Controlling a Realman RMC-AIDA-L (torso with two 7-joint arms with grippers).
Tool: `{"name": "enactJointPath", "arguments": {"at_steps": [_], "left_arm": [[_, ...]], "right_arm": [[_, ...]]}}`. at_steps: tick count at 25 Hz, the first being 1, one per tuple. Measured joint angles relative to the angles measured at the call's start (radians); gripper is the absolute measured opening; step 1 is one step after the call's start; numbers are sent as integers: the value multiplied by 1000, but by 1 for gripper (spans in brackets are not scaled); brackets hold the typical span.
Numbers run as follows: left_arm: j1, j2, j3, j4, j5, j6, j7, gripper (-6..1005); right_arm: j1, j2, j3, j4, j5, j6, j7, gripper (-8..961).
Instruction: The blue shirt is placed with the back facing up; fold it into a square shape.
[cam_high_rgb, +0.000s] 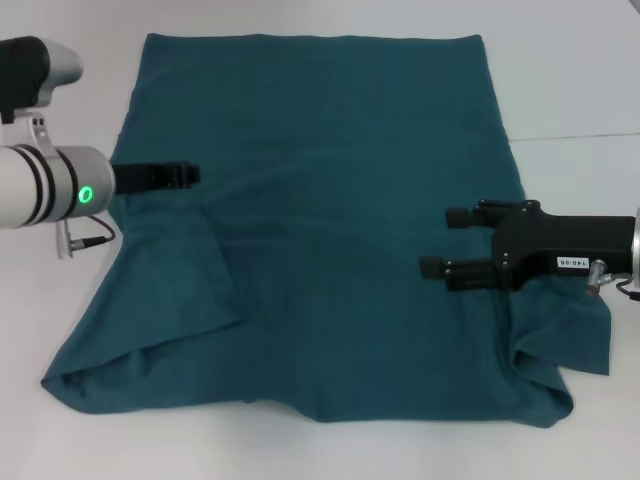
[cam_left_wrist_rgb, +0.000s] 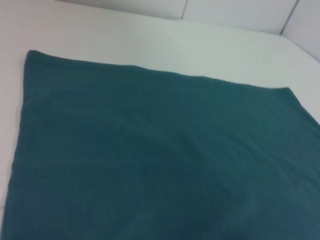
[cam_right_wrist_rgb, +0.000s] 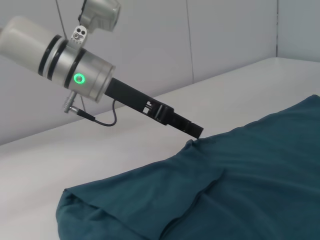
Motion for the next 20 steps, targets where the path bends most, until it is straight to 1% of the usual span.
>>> {"name": "enactJointPath", "arguments": {"at_steps": [5, 9, 10, 11, 12, 15, 16, 17, 18, 19, 20], "left_arm": [[-11, 4, 7, -48, -17, -27, 7, 228], [6, 6, 9, -38, -18, -12, 10, 306], [25, 12, 6, -22, -27, 33, 31, 388], [25, 12, 6, -22, -27, 33, 31, 470], [38, 17, 3, -9, -45, 74, 55, 552], [92, 35, -2, 36, -134, 205, 132, 648], [122, 45, -2, 61, -183, 258, 164, 680], [172, 67, -5, 95, -294, 370, 225, 712], [190, 79, -8, 102, -343, 422, 250, 711], [190, 79, -8, 102, -343, 422, 250, 710], [206, 96, -22, 104, -395, 491, 277, 709]], "right_arm": [[2, 0, 0, 1, 0, -1, -1, 926], [2, -1, 1, 1, 11, -3, -1, 926], [0, -4, 3, 0, 20, -5, 6, 926], [0, -4, 3, 0, 20, -5, 6, 926], [-2, -5, 5, -4, 22, -6, 16, 926], [-12, -15, 10, -19, 21, -8, 74, 927], [-19, -19, 12, -30, 21, -9, 99, 927], [-37, -25, 19, -61, 23, -12, 150, 927], [-45, -26, 23, -80, 23, -12, 168, 927], [-45, -26, 23, -80, 23, -12, 168, 927], [-53, -26, 25, -100, 23, -12, 188, 927]]}}
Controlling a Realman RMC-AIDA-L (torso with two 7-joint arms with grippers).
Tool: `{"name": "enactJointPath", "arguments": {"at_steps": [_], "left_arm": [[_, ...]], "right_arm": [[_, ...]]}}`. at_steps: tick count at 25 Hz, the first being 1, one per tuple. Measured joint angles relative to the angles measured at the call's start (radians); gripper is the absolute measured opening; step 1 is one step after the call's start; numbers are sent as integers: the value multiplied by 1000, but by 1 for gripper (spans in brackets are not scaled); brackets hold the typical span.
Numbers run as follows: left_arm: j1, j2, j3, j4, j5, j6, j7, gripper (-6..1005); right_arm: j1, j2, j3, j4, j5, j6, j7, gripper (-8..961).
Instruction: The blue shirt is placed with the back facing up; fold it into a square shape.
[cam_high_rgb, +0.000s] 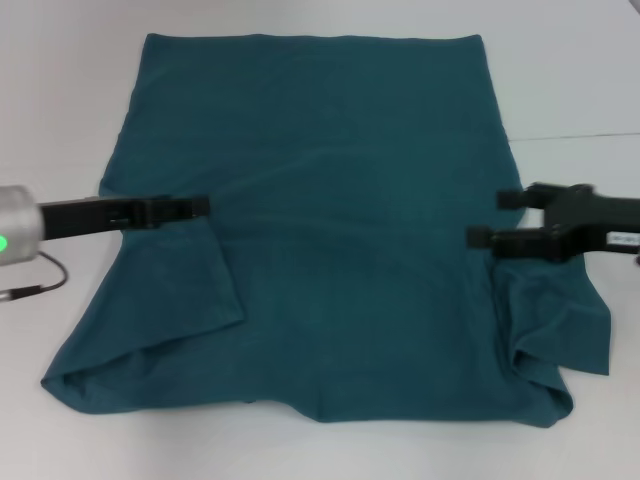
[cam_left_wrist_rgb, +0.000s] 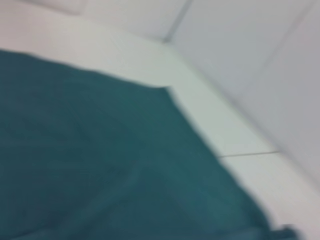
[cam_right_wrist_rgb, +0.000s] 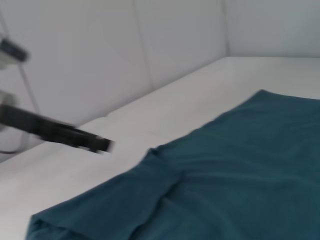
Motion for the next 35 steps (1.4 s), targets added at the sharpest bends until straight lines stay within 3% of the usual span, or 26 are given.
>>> {"name": "enactJointPath", "arguments": {"at_steps": [3, 7, 12, 20, 24, 35], "left_arm": [[20, 32, -77, -7, -60, 189, 73, 706], [36, 56, -156, -21, -37, 423, 197, 703], [83, 47, -161, 13, -22, 576, 322, 700], [107, 26, -148, 19, 73, 602, 388, 698], [111, 15, -138, 17, 88, 593, 410, 697], [116, 7, -115, 5, 92, 550, 428, 695]], "right_arm": [[-29, 4, -7, -89, -16, -2, 78, 927], [-48, 14, -11, -227, -126, -16, 241, 927], [-52, 17, -12, -378, -289, -82, 469, 924], [-19, 5, -12, -447, -566, -185, 748, 919], [-14, 15, -13, -442, -664, -173, 797, 917], [-11, 21, -77, -263, -681, -54, 807, 909]]}}
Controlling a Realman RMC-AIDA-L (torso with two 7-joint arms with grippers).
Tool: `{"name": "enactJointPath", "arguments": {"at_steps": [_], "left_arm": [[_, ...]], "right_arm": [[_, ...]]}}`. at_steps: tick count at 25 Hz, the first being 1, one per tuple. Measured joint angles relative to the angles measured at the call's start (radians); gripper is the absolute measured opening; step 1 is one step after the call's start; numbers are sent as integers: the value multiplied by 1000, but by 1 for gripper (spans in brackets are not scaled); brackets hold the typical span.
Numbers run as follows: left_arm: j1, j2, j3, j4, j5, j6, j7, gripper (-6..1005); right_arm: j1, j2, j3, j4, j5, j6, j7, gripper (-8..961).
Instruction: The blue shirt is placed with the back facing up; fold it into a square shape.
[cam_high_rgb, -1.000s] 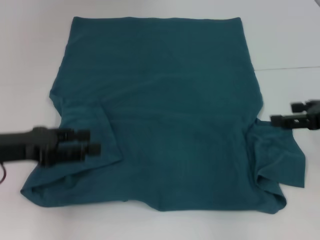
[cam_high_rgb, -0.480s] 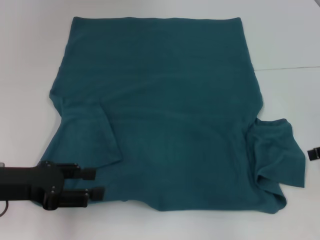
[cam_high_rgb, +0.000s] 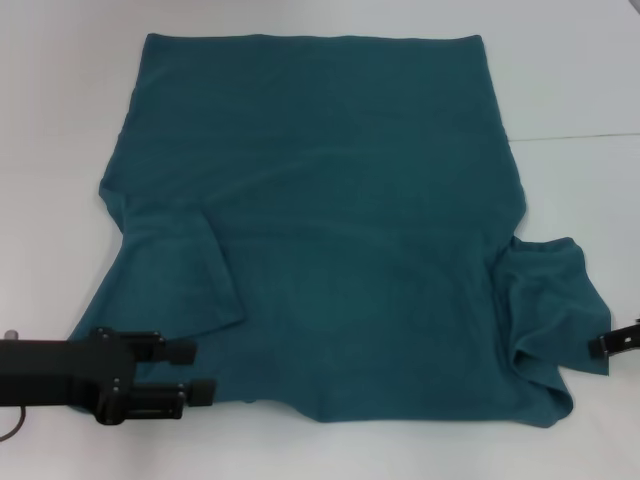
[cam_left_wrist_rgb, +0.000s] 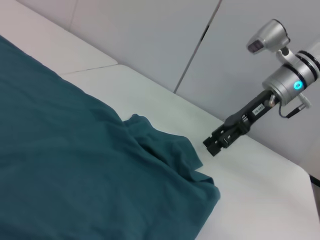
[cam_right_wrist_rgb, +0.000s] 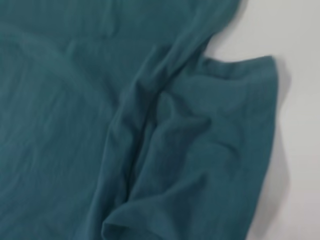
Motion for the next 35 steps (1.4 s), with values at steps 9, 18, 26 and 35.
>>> {"name": "enactJointPath", "arguments": {"at_steps": [9, 18, 26, 35], "left_arm": [[9, 1, 2, -3, 2, -17, 2, 694], [10, -1, 3, -3, 2, -21, 2, 693], [10, -4, 3, -6, 2, -32, 1, 693], [11, -7, 3, -14, 2, -34, 1, 694]], "right_arm": [[27, -1, -44, 91, -6, 76, -4, 771], [32, 1, -79, 107, -7, 106, 8, 641], [32, -1, -79, 113, -10, 113, 28, 643], [33, 1, -79, 114, -50, 131, 38, 645]]}}
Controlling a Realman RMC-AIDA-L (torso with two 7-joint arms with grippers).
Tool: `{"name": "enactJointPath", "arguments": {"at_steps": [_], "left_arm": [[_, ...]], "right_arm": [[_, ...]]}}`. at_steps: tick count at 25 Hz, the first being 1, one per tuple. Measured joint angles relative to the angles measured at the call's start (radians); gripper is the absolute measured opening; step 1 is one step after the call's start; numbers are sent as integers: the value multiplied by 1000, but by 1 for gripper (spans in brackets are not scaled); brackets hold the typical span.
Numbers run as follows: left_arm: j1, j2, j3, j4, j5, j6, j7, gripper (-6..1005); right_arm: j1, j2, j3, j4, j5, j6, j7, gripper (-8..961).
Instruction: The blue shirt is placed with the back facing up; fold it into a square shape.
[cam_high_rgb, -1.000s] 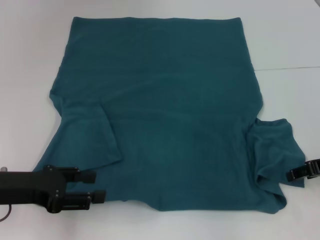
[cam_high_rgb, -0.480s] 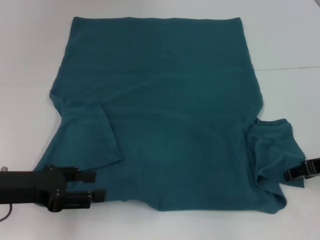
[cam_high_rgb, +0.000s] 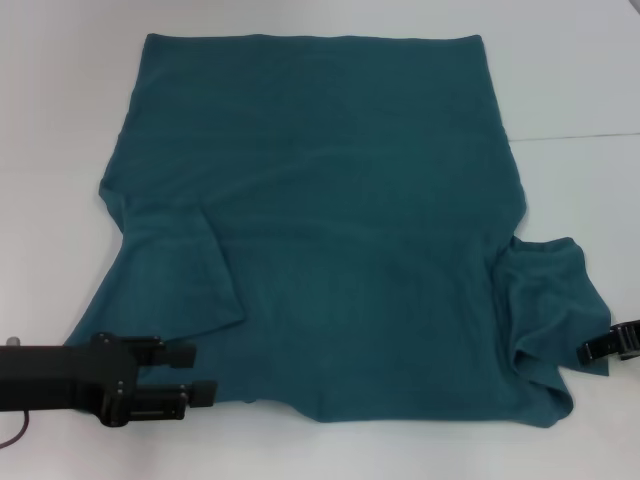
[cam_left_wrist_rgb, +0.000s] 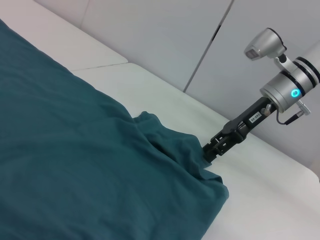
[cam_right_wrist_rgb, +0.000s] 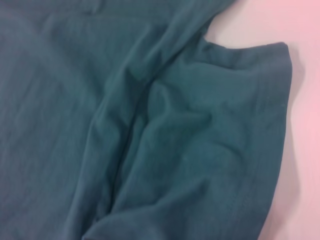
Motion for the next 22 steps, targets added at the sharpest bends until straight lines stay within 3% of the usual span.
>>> {"name": "enactJointPath", "arguments": {"at_steps": [16, 22], "left_arm": [[5, -3, 0, -1, 0, -1, 1, 694], [5, -3, 0, -1, 0, -5, 1, 694]], "right_arm": [[21, 0, -1, 48, 34, 26, -23, 646], [15, -1, 0, 49, 83, 13, -60, 587]]}}
